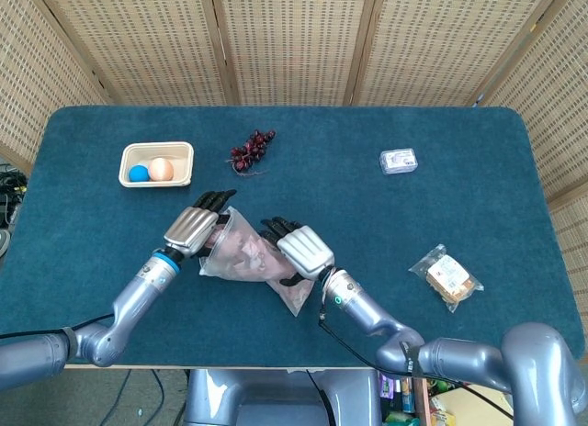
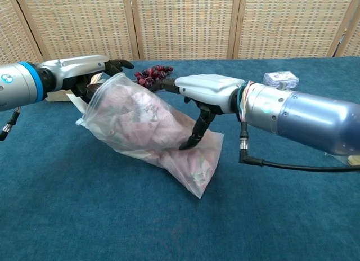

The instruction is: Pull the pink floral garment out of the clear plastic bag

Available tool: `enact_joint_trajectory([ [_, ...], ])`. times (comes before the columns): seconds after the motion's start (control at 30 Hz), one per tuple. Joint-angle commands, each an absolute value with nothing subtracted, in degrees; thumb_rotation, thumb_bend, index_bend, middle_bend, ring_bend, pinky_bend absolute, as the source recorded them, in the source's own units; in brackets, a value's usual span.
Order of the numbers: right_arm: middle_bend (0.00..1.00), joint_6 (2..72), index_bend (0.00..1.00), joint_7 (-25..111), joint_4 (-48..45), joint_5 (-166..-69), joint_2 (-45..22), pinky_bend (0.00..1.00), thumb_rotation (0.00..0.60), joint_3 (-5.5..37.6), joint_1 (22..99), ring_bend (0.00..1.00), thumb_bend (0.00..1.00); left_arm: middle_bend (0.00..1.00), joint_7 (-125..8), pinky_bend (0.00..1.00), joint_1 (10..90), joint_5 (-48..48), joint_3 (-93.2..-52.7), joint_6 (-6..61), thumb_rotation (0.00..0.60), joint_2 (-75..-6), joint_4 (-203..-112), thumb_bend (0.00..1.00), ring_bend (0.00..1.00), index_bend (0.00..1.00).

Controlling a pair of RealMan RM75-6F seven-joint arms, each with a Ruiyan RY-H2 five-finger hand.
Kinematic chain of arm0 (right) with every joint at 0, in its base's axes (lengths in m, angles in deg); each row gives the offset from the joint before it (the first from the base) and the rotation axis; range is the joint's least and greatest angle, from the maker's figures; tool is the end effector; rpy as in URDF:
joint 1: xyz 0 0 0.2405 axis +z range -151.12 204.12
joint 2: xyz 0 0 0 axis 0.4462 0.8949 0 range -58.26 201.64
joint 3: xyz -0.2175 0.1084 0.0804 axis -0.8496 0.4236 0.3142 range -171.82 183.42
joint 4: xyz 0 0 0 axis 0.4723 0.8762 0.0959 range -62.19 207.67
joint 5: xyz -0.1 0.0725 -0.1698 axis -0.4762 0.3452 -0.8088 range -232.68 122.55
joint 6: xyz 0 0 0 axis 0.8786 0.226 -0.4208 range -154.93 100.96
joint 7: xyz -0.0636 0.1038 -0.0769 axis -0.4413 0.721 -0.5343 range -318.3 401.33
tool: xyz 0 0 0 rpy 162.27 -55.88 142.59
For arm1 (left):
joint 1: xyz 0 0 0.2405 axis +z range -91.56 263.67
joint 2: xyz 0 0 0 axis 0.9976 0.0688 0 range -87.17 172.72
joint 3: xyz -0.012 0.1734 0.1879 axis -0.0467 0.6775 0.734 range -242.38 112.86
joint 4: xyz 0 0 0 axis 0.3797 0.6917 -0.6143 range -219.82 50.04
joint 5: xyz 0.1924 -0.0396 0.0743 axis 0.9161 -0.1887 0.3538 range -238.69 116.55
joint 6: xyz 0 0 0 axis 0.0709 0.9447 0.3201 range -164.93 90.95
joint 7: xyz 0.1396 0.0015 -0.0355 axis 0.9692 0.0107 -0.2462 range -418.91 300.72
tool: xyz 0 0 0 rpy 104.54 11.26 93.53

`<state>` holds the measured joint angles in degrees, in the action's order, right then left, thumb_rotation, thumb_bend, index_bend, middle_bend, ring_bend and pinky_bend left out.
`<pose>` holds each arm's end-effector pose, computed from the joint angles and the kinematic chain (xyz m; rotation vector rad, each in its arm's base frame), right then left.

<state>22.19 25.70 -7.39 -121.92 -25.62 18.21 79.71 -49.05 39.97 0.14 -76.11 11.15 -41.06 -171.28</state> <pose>-0.0592 -0.3476 -0.0658 2.0866 -0.9133 1.0896 -0.1368 0.3607 -0.0006 -1.8946 -1.1145 -0.9666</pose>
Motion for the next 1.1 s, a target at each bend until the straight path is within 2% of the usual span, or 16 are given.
enact_joint_trajectory([
  [0.03,0.0,22.99,0.0,22.74,-8.85,-120.1,-23.32,0.09,0.6,17.08,78.38,0.0,0.05,0.0,-49.62,0.0,39.01,-0.74,-75.98,9.78,0.6,-43.26,-168.62,0.64,0.0,0.71],
  [0.13,0.05,25.18,0.0,22.06,-10.45,-122.54,-20.27,0.1,0.6,15.0,76.43,0.02,0.05,0.0,-50.17,0.0,38.55,-0.95,-76.13,9.31,0.6,-44.32,-167.66,0.64,0.0,0.71],
  [0.17,0.11,26.35,0.0,22.24,-10.71,-124.24,-19.45,0.12,0.6,14.09,75.65,0.06,0.05,0.0,-50.53,0.0,38.46,-1.06,-76.33,9.21,0.6,-44.46,-167.79,0.64,0.0,0.71],
  [0.23,0.23,29.27,0.0,23.03,-10.56,-129.09,-17.7,0.21,0.6,11.56,73.81,0.18,0.05,0.0,-51.13,0.0,38.3,-1.24,-76.8,9.22,0.6,-44.38,-168.43,0.64,0.0,0.71],
  [0.3,0.37,32.85,0.03,24.52,-9.26,-134.94,-16.36,0.35,0.6,8.75,71.99,0.33,0.05,0.0,-50.74,0.0,38.11,-1.27,-77.06,9.66,0.6,-44.11,-169.18,0.64,0.0,0.71],
  [0.37,0.46,35.97,0.09,26.61,-7.41,-140.19,-15.54,0.45,0.6,6.22,70.62,0.42,0.05,0.0,-50.23,0.0,37.93,-1.61,-77.29,9.98,0.6,-43.81,-170.05,0.64,0.0,0.71],
  [0.47,0.56,39.29,0.17,29.5,-4.96,-146.86,-14.56,0.59,0.6,2.9,69.62,0.51,0.05,0.0,-49.22,0.0,37.61,-2.33,-77.6,10.43,0.6,-43.52,-171.06,0.64,0.0,0.71],
  [0.6,0.63,43.65,0.22,32.94,-0.81,-157.9,-13.49,0.69,0.6,-2.2,69.87,0.57,0.05,0.0,-47.19,0.0,36.87,-4.59,-78.13,10.87,0.6,-43.29,-172.89,0.64,0.0,0.71],
  [0.7,0.68,46.01,0.23,33.22,2.53,-164.13,-14.49,0.76,0.6,-4.14,70.73,0.62,0.05,0.0,-45.72,0.0,36.36,-6.85,-78.32,11.06,0.6,-43.1,-174.29,0.64,0.0,0.71],
  [0.9,0.74,45.97,0.25,33.19,6.23,-168.61,-18.56,0.83,0.6,-3.73,72.91,0.68,0.05,0.0,-43.25,0.0,35.82,-9.73,-78.24,12.27,0.6,-41.99,-176.24,0.64,0.0,0.71],
  [1.1,0.76,44.63,0.25,32.02,8.25,-169.62,-21.79,0.86,0.6,-2.58,74.28,0.7,0.05,0.0,-43.05,0.0,35.82,-10.62,-77.97,12.57,0.6,-41.18,-176.77,0.64,0.0,0.71],
])
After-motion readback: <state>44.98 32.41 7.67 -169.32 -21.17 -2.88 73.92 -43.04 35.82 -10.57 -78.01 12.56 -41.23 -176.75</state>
